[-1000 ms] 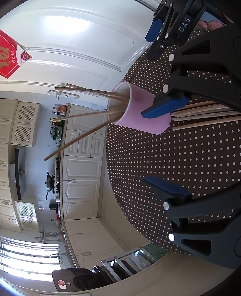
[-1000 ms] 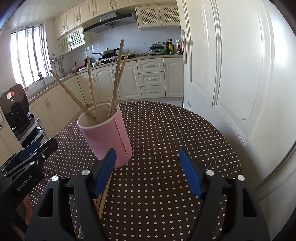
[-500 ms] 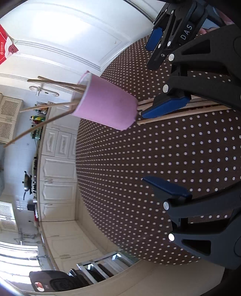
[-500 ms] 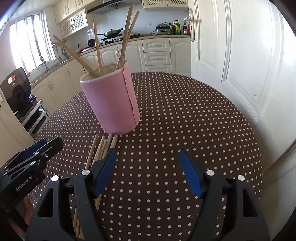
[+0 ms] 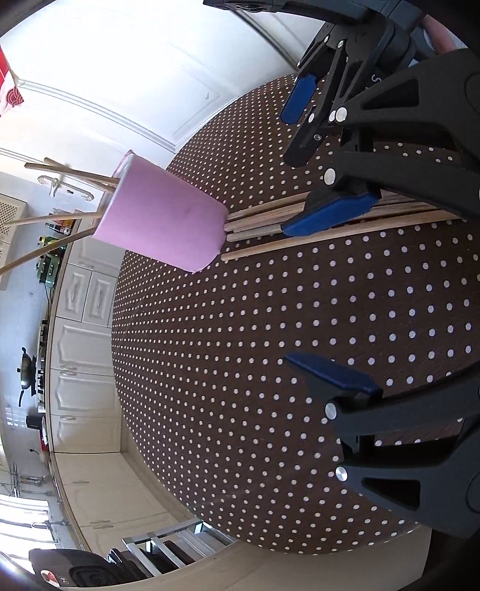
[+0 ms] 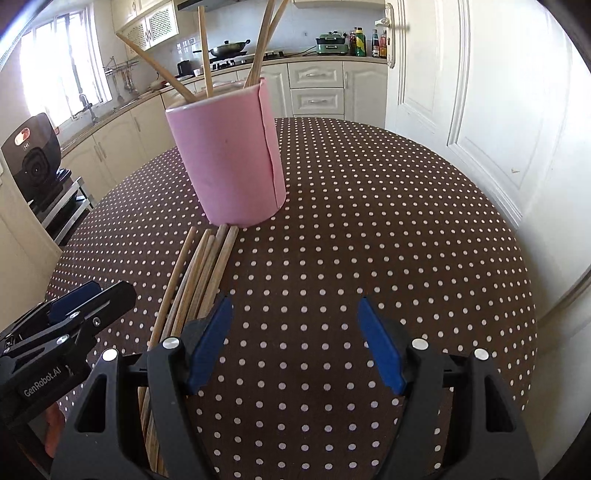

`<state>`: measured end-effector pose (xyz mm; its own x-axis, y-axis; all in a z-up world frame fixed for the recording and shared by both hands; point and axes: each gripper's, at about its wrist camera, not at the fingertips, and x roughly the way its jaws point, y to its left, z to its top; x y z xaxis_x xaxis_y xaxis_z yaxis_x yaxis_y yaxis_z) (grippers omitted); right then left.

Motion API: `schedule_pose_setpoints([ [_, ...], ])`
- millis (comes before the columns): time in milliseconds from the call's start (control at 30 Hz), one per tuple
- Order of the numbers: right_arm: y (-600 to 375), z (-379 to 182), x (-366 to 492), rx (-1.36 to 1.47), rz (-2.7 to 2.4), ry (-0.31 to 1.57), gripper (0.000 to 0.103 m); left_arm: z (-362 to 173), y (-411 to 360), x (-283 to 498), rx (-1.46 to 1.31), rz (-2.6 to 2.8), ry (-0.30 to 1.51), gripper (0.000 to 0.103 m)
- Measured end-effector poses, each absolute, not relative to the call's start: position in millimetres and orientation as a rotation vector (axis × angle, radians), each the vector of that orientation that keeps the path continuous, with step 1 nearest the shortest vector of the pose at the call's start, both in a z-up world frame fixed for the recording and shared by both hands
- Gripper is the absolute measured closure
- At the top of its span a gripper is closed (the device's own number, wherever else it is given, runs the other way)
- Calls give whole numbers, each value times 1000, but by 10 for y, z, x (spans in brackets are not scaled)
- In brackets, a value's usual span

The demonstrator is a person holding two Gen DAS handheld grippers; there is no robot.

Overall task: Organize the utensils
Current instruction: 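Move the open left tool down onto the row of wooden chopsticks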

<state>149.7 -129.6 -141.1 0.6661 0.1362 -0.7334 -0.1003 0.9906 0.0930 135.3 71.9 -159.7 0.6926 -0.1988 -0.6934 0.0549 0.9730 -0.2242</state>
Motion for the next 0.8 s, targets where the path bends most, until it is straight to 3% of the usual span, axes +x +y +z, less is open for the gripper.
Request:
schedule_pose_setpoints([
  [800, -1413, -1386, 1435, 70, 125, 830, 36, -1671, 457, 1481, -148, -137, 847, 34],
])
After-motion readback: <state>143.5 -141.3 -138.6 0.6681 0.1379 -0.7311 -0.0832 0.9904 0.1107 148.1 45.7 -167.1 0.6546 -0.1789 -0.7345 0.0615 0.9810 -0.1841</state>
